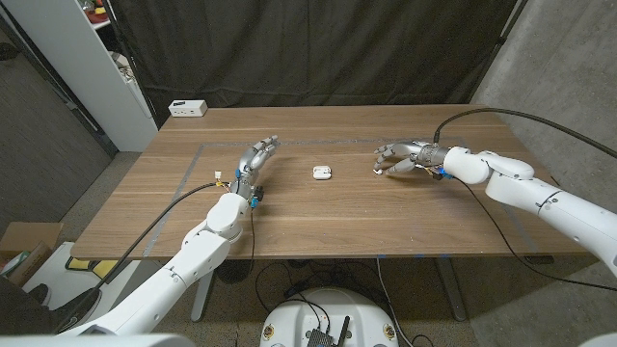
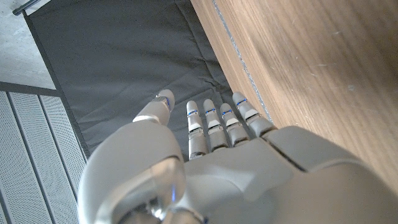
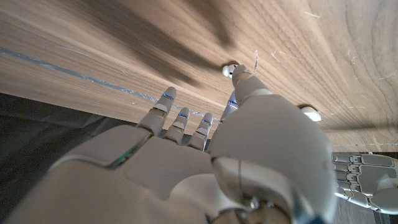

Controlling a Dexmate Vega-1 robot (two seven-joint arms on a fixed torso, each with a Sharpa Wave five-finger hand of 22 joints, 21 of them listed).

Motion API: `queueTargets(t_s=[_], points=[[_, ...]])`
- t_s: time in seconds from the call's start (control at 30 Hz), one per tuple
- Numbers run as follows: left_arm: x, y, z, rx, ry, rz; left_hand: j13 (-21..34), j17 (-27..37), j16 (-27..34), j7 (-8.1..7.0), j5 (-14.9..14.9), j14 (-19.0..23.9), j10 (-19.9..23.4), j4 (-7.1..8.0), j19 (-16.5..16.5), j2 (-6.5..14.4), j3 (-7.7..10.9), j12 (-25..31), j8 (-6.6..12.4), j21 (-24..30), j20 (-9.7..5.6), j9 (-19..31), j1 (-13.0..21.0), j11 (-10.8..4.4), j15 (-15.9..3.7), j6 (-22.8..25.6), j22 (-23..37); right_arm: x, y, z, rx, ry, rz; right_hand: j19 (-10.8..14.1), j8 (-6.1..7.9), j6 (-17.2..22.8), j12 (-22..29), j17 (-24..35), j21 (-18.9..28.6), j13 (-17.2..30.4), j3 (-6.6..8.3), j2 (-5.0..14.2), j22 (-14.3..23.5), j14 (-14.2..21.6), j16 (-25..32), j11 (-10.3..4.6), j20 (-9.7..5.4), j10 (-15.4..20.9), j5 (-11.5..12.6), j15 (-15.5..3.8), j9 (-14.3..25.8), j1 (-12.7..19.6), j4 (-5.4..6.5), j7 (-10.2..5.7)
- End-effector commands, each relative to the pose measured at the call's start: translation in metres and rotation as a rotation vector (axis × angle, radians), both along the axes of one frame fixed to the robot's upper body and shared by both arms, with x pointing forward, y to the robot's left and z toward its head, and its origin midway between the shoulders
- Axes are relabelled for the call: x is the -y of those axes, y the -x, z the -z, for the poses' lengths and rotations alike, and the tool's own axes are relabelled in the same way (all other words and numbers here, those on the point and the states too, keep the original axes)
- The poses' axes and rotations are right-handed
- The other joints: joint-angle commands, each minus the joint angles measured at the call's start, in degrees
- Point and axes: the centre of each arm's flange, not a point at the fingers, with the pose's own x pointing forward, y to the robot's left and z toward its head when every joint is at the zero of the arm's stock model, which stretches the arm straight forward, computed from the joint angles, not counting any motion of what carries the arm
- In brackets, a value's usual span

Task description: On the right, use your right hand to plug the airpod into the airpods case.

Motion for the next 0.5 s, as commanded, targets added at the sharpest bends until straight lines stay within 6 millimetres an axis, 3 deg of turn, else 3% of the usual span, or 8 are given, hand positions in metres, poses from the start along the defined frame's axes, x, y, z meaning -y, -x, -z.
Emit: queueTargets(t_s=[0.03, 0.5], points=[[0.0024, 0.0042, -0.0014, -0.003, -0.011, -0.003, -0.01, -0.01, 0.08, -0.05, 0.31, 0.32, 0.45, -0.45, 0.08, -0.24, 0.08, 0.3, 0.16, -0.18, -0.02, 0.18, -0.32, -0.08, -2.23, 0.56, 0.14, 0.0013, -0.0054, -0.0003, 0.013, 0.025, 0.026, 0.23, 0.52, 1.2, 0.64, 0.36, 0.36, 0.18, -0.28, 0.67, 0.14, 1.0, 0.62, -0.44, -0.35, 1.15, 0.11, -8.56, 0.05, 0.33, 0.34, 0.07], [0.0046, 0.0074, 0.0028, -0.007, 0.002, -0.012, -0.12, 0.03, 0.07, -0.02, 0.36, 0.46, 0.64, -0.56, 0.12, -0.22, -0.1, 0.31, -0.04, -0.42, 0.02, 0.2, -0.56, -0.24, -2.28, 0.88, 0.15, 0.007, -0.0145, 0.0047, 0.005, 0.024, 0.035, 0.6, 0.47, 3.23, 0.87, 0.7, 0.41, 0.31, -0.78, 0.74, 0.13, 2.24, 1.38, -0.68, -0.5, 2.26, 0.08, -8.98, -0.26, 0.76, 0.18, 0.12]])
